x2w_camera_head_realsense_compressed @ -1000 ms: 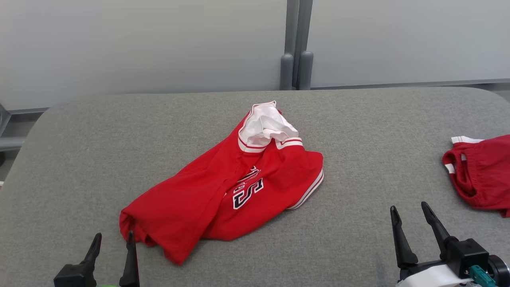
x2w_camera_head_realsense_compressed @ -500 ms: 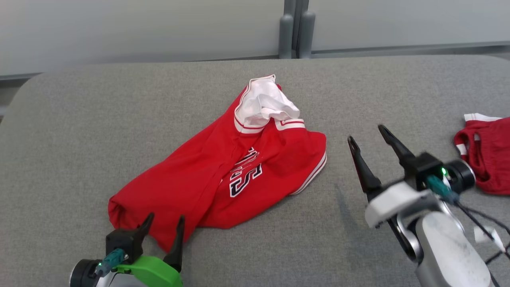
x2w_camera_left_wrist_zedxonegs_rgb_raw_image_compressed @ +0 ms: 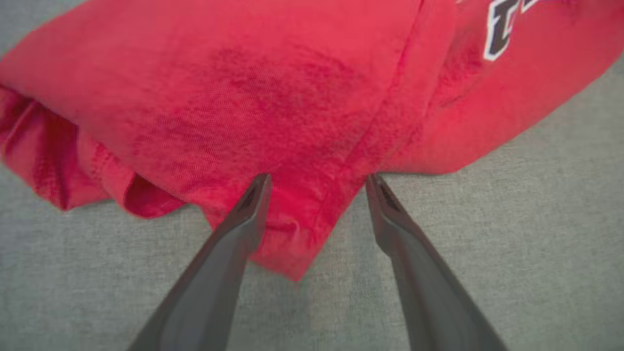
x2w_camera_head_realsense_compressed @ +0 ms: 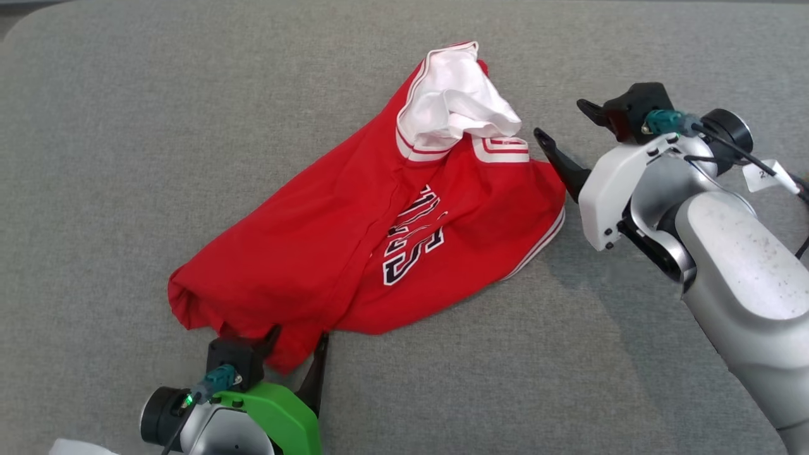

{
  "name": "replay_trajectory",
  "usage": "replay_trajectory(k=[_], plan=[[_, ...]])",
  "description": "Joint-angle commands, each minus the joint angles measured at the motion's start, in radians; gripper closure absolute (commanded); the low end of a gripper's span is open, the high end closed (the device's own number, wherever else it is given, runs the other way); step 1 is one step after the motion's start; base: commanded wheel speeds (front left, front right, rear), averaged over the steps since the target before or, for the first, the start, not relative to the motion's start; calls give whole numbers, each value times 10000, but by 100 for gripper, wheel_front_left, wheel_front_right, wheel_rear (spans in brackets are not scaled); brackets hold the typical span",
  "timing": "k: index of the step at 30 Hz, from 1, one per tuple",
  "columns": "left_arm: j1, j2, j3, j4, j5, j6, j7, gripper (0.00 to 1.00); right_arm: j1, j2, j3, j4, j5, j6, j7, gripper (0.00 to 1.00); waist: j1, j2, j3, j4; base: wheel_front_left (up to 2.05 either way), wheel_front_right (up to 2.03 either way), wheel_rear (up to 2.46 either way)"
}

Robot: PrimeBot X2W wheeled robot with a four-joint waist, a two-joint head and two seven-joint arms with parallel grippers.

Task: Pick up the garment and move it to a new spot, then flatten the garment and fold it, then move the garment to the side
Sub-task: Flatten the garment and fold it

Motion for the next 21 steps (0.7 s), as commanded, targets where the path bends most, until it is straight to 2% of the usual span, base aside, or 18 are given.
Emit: replay_trajectory(k=[1,10,20,21], plan=[[-206,-60,-21,77,7,-10,-9,0,-249,-80,80,88,183,-10,45,0,0,120,567,574,0,0,0],[-513,-526,-215,658,25,-205,-207,0,-1143,141,681,1117,861,-10,-156,0,0,120,925,994,0,0,0],[-974,-1109,-348,1548,-155,-466,-409,0,-1471,585,348,2420,961,-7,-448,0,0,120,1173,1307,0,0,0],[-993,-1176,-368,1645,-192,-508,-421,23,-1496,628,334,2522,972,-7,-478,42,0,120,1188,1324,0,0,0]])
